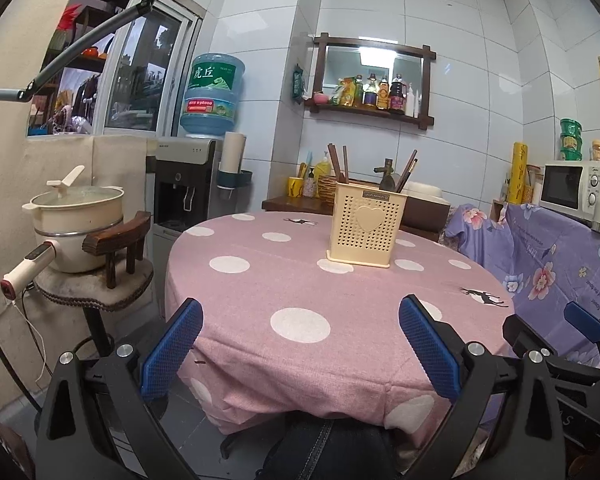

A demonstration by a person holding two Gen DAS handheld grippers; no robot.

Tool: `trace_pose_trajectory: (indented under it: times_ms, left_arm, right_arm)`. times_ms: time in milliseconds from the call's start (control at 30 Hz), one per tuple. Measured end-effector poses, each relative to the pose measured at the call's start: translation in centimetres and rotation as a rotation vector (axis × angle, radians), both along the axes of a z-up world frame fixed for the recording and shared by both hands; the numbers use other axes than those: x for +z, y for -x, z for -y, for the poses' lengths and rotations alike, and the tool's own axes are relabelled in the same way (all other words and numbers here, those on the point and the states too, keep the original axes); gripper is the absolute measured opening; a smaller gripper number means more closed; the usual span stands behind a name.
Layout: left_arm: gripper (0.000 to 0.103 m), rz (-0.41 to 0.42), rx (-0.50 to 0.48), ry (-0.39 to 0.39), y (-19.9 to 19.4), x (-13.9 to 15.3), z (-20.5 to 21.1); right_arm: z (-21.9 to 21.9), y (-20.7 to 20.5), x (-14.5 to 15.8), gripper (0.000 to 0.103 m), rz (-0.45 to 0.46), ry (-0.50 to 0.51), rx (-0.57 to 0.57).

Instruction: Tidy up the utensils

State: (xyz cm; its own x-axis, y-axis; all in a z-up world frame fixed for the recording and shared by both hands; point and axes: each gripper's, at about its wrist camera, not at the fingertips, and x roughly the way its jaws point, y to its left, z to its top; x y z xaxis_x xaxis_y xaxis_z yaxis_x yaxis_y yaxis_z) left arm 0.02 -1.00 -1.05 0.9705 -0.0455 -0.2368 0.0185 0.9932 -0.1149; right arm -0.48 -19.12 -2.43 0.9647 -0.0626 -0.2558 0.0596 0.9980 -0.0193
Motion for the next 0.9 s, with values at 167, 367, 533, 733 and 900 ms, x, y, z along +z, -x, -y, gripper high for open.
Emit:
trace_pose_trajectory:
  times_ms: [167, 367, 533, 733, 900]
  left_arm:
    - [0.098, 0.000, -0.006, 0.001, 0.54, -0.17, 0.06]
    - [0.098, 0.002, -0.007, -0.001, 0.64, -0.28, 0.01]
    - [0.098, 0.002, -0.007, -0.002, 0.78, -0.34, 0.02]
    - [0.098, 0.005, -0.005, -0.010, 1.05, -0.33, 0.07]
    - [0.098, 0.001, -0.008, -0.014, 1.14, -0.26, 0.13]
  right_arm:
    - [-0.22, 0.59, 0.38, 0.097, 0.018, 0.012, 0.009]
    - [-0.32, 0.62, 0.47, 0.097, 0.019, 0.014, 0.012]
    - [-0.33, 0.55, 0.49, 0.097, 0.018, 0.014, 0.014]
    - [-0.44, 0.57, 0.31, 0.097, 0.014, 0.012, 0.013]
    - [-0.48, 0.58, 0.20, 0.097, 0.008, 0.010, 0.016]
